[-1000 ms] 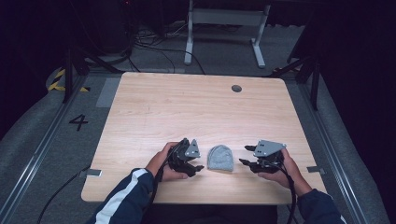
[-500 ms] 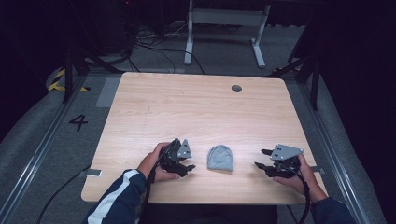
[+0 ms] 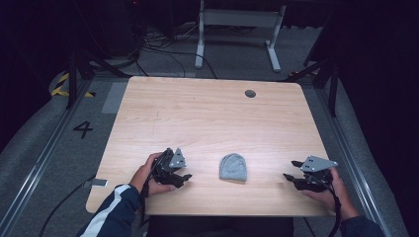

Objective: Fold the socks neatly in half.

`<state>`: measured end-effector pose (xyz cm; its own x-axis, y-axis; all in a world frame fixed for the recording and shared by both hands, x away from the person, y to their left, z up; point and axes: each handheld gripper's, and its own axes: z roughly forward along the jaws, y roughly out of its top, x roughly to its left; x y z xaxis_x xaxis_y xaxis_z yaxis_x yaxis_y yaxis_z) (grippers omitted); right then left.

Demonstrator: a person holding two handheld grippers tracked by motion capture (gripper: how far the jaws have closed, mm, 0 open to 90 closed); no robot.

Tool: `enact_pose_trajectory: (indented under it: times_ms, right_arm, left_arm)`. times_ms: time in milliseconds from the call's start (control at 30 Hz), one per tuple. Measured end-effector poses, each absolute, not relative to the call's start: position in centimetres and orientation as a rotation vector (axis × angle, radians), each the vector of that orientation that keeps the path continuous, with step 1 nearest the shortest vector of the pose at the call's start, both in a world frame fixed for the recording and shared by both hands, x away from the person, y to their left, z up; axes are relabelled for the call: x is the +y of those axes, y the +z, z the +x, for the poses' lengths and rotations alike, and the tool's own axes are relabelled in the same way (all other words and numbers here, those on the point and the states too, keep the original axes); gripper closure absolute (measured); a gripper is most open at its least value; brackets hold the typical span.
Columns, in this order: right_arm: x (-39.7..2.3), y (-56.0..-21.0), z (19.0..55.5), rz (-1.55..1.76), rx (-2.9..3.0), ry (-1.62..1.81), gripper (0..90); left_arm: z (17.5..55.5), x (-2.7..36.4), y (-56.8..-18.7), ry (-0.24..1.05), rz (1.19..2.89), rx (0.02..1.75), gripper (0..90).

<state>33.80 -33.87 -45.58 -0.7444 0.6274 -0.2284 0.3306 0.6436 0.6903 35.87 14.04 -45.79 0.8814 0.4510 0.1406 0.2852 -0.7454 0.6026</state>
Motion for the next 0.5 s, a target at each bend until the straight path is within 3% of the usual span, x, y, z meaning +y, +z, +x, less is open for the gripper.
enact_pose_trajectory:
  times_ms: [500]
  right_arm:
    - [-37.1, -47.1, 32.5, 0.932, 2.378, 0.918, 38.0]
  left_arm:
    - [34.4, 20.5, -46.1, 0.361, 2.363, 0.713, 31.7]
